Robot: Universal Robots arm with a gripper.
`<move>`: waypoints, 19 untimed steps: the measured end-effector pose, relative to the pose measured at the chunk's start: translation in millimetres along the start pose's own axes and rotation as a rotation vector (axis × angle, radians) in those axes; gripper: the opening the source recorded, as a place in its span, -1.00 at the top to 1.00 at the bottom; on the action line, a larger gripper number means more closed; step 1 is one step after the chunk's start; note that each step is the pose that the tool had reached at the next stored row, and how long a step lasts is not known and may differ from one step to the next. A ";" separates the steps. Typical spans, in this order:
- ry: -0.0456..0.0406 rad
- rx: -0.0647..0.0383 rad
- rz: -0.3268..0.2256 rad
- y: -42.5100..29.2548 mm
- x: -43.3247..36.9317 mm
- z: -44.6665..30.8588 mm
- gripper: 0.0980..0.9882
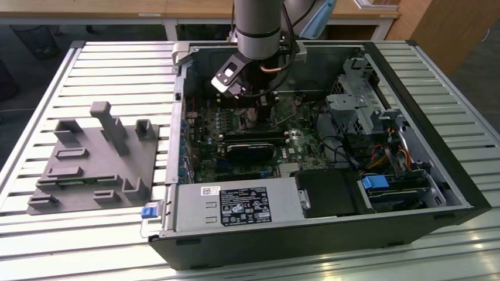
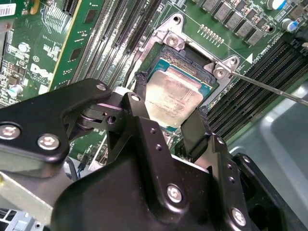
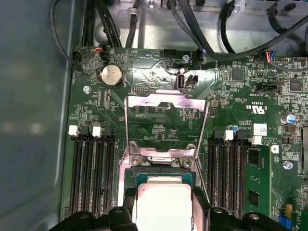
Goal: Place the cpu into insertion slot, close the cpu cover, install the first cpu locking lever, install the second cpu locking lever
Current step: 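Place the cpu into insertion slot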
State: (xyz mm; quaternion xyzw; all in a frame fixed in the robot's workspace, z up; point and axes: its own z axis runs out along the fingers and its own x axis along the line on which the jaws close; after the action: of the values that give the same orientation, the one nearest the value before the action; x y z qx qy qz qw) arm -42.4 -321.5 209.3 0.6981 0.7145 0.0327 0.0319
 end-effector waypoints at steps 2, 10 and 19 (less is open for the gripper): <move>-0.0002 0.000 0.002 -0.2 0.0 0.8 0.01; -0.0014 0.000 0.014 -0.8 0.1 5.8 0.01; -0.0013 0.002 0.014 -1.4 0.8 10.1 0.01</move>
State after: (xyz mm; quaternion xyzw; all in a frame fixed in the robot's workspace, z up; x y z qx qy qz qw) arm -42.9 -320.7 199.1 0.7031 0.7097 0.0318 0.0315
